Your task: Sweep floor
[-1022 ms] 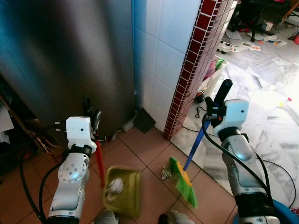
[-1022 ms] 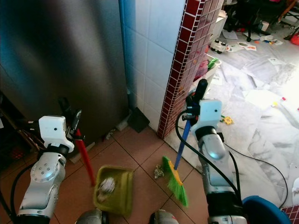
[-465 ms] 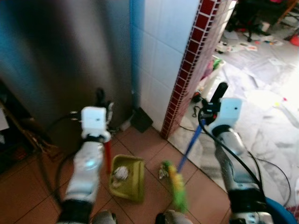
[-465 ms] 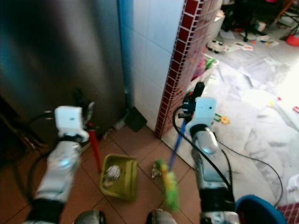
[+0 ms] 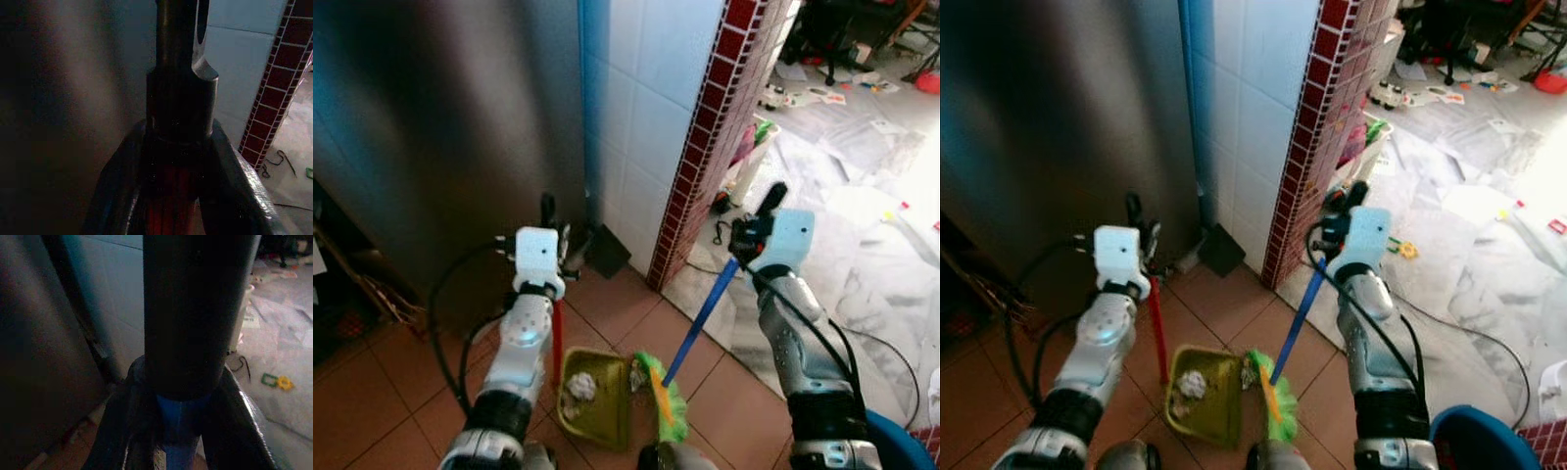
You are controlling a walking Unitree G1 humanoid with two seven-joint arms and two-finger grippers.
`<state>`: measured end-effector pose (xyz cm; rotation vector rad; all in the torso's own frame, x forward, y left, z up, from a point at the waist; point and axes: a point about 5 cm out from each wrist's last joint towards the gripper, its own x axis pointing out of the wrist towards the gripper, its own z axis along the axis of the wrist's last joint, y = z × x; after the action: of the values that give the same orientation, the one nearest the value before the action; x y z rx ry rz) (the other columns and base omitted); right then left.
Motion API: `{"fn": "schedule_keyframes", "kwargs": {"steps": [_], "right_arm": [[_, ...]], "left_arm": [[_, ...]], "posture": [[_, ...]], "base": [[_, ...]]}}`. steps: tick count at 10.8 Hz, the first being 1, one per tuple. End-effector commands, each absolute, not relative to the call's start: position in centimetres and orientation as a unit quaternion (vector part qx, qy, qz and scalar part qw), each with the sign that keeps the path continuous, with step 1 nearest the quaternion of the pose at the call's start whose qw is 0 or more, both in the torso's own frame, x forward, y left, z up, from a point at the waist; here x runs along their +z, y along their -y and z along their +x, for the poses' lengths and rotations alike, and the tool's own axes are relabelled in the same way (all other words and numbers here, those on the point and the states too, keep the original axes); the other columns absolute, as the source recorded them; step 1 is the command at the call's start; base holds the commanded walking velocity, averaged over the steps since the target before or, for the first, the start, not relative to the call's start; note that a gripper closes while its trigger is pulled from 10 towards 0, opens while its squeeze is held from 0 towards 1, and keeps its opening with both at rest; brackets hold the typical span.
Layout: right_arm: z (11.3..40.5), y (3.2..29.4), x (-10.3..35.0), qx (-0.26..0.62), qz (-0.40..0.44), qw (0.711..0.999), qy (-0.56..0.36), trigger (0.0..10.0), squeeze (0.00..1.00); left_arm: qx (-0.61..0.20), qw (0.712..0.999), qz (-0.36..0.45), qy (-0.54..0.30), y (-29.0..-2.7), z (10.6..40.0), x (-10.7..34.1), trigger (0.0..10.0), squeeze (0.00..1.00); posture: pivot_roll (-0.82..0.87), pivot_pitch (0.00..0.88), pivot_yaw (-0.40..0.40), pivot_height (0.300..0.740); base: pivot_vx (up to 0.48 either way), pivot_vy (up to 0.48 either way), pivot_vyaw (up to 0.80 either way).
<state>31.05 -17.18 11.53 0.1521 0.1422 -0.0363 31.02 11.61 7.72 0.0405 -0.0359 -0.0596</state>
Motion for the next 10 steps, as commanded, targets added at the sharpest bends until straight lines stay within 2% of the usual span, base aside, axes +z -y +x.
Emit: {"fn": "schedule_keyframes", "kwargs": {"steps": [1, 3, 6, 10], "right_arm": [[31.1, 17.3, 11.7, -0.027, 0.102, 0.991, -0.079, 10.0, 0.00], [31.3, 17.5, 12.0, -0.044, 0.139, 0.985, -0.094, 10.0, 0.00], [32.0, 18.3, 13.4, -0.036, 0.134, 0.985, -0.105, 10.0, 0.00], [31.7, 16.9, 15.6, 0.089, 0.171, 0.973, -0.127, 10.0, 0.00]], "left_arm": [[-0.033, 0.998, 0.004, 0.055, -11.1, 31.8, 9.3, 10.0, 0.00], [-0.021, 0.999, -0.019, 0.046, -11.2, 32.4, 8.7, 10.0, 0.00], [0.004, 0.998, 0.010, 0.063, -11.5, 32.9, 8.6, 10.0, 0.00], [0.008, 0.998, 0.015, 0.066, -11.4, 33.2, 8.5, 10.0, 0.00]], "posture": [[-0.13, 0.034, -0.077, 0.740], [-0.15, 0.022, -0.077, 0.740], [-0.16, 0.010, -0.086, 0.740], [-0.18, 0.000, -0.083, 0.740]], "base": [[0.000, 0.000, 0.00], [0.000, 0.000, 0.00], [0.000, 0.000, 0.00], [0.000, 0.000, 0.00]]}}
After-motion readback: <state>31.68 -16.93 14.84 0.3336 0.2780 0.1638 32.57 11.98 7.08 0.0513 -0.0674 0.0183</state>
